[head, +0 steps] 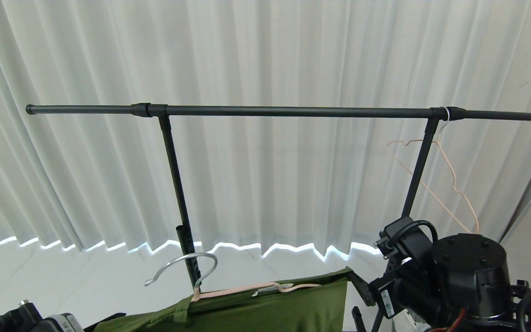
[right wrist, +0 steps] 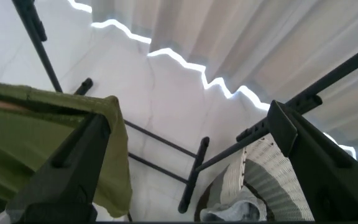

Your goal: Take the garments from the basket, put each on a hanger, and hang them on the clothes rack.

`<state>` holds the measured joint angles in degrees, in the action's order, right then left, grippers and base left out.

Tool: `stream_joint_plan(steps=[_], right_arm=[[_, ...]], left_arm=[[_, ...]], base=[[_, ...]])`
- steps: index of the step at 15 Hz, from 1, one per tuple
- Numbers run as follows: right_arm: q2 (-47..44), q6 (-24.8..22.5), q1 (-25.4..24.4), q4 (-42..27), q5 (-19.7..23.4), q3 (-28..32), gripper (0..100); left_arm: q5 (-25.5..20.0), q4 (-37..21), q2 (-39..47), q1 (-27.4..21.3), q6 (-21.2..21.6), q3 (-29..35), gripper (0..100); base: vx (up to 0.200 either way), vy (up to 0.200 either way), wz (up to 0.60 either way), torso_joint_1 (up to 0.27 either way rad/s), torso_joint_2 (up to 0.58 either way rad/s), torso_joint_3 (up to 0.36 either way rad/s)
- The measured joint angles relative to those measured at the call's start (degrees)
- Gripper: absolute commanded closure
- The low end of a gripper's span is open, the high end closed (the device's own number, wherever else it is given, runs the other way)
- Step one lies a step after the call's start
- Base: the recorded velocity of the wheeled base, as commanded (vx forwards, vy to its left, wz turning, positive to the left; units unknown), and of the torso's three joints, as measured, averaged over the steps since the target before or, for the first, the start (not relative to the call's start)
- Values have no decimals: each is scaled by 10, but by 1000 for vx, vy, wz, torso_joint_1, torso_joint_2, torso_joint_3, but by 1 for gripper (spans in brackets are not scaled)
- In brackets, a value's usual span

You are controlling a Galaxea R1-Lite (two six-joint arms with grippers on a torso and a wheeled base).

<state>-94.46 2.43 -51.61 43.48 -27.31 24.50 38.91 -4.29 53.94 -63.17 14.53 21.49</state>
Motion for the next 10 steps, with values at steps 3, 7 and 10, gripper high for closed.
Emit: stream_joint_plan(steps=[3,7,10], right_arm=[[22,-10,0,0,1,-11,0],[51,-16,-17,1,3,-44,0],[63,-18,-58,1,0,-47,0]], left_arm=[[11,0,-4,6,1,-11,100],[19,0,4,8,-3,3,100],[20,0,10,9,-4,8,100]], base=[[0,0,0,0,0,0],[0,0,0,0,0,0],[0,0,0,0,0,0]])
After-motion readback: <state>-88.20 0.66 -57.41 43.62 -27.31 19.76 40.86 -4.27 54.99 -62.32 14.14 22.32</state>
